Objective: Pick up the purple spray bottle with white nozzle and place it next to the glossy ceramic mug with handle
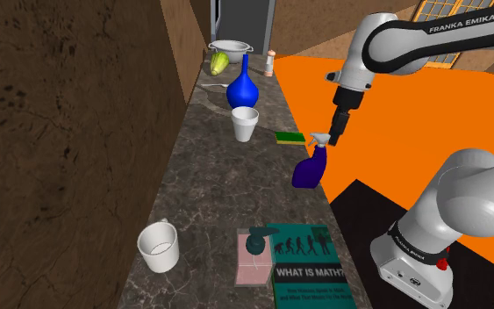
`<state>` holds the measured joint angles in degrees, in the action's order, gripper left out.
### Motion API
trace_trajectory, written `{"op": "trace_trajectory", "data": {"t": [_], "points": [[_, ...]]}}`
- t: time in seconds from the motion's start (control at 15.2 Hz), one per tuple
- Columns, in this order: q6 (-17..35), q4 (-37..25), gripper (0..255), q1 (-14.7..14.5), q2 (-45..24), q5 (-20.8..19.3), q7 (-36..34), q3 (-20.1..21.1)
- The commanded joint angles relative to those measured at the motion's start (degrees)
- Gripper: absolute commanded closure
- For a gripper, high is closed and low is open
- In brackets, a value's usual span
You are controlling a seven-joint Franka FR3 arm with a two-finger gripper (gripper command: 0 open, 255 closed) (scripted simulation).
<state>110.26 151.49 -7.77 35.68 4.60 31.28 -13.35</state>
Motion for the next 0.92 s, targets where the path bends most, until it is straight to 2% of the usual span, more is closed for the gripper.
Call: {"op": "trace_trajectory", "data": {"t": [0.0, 0.33, 0.4, 0.86], "points": [[0.4, 0.2, 0, -0.1, -0.1, 0.1, 0.0, 0.0], [0.4, 0.2, 0, -0.1, -0.2, 0.1, 0.0, 0.0], [0.4, 0.2, 255, -0.1, -0.2, 0.1, 0.0, 0.0], [0.4, 0.2, 255, -0.1, -0.2, 0.1, 0.0, 0.0]]}}
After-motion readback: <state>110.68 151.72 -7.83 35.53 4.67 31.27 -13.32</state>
